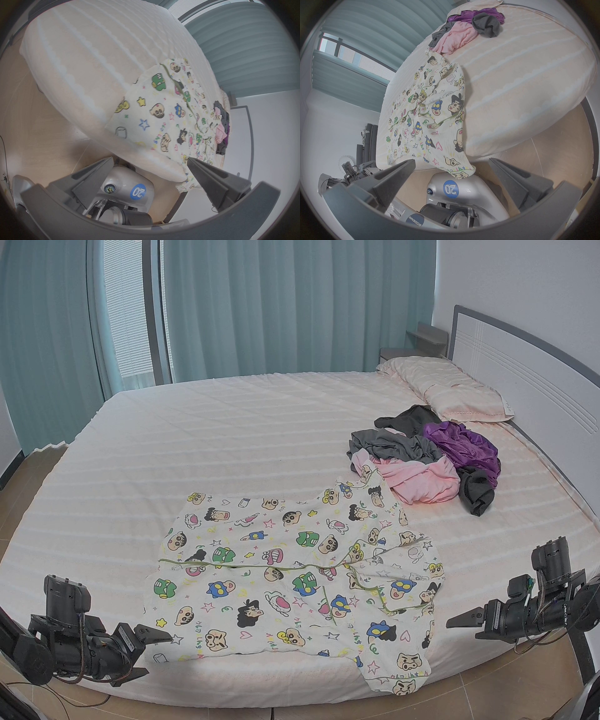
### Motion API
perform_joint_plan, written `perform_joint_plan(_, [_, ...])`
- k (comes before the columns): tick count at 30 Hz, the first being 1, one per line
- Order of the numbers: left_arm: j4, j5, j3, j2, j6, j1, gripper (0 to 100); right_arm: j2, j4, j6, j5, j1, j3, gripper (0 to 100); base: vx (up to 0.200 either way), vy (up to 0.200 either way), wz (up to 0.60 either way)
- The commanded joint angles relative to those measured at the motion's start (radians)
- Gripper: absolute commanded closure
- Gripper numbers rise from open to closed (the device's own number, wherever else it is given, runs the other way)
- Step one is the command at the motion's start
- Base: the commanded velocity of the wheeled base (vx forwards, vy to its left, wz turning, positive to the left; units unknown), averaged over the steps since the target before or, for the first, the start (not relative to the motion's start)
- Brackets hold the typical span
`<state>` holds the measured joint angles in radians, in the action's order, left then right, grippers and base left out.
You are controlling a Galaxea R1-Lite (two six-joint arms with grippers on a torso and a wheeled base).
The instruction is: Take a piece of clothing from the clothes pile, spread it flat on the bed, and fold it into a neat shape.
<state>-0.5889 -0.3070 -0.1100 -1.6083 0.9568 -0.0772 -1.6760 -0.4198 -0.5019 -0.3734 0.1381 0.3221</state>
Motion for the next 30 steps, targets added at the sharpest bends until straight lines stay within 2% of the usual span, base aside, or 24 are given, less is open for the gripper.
perform_joint_plan(1, [-0.012, 0.04, -0.01, -0.122, 0.0, -0.018, 0, -0.011, -0.016, -0.003, -0.001, 0.006, -0.011, 0, 0.0, 0.0, 0.0])
perform_joint_plan(5, [-0.042, 0.077, -0.011, -0.167, 0.008, -0.049, 0, -0.013, -0.053, -0.003, 0.001, 0.008, -0.026, 0, 0.0, 0.0, 0.0])
perform_joint_plan(13, [-0.046, 0.144, -0.033, -0.231, 0.014, -0.059, 0, -0.033, -0.059, -0.003, -0.001, 0.008, -0.026, 0, 0.0, 0.0, 0.0])
perform_joint_plan(16, [-0.114, 0.186, -0.054, -0.259, 0.065, -0.068, 0, -0.034, -0.059, -0.003, -0.002, 0.008, -0.026, 0, 0.0, 0.0, 0.0])
perform_joint_plan(21, [-0.141, 0.217, -0.054, -0.32, 0.065, -0.101, 0, -0.041, -0.059, -0.003, -0.004, 0.008, -0.026, 0, 0.0, 0.0, 0.0])
perform_joint_plan(22, [-0.158, 0.27, -0.054, -0.343, 0.066, -0.121, 0, -0.048, -0.06, -0.003, -0.004, 0.008, -0.026, 0, 0.0, 0.0, 0.0])
perform_joint_plan(24, [-0.177, 0.296, -0.053, -0.372, 0.066, -0.138, 0, -0.05, -0.065, -0.003, -0.004, 0.008, -0.028, 0, 0.0, 0.0, 0.0])
perform_joint_plan(30, [-0.256, 0.344, -0.05, -0.429, 0.066, -0.141, 0, -0.05, -0.073, -0.003, -0.004, 0.009, -0.032, 0, 0.0, 0.0, 0.0])
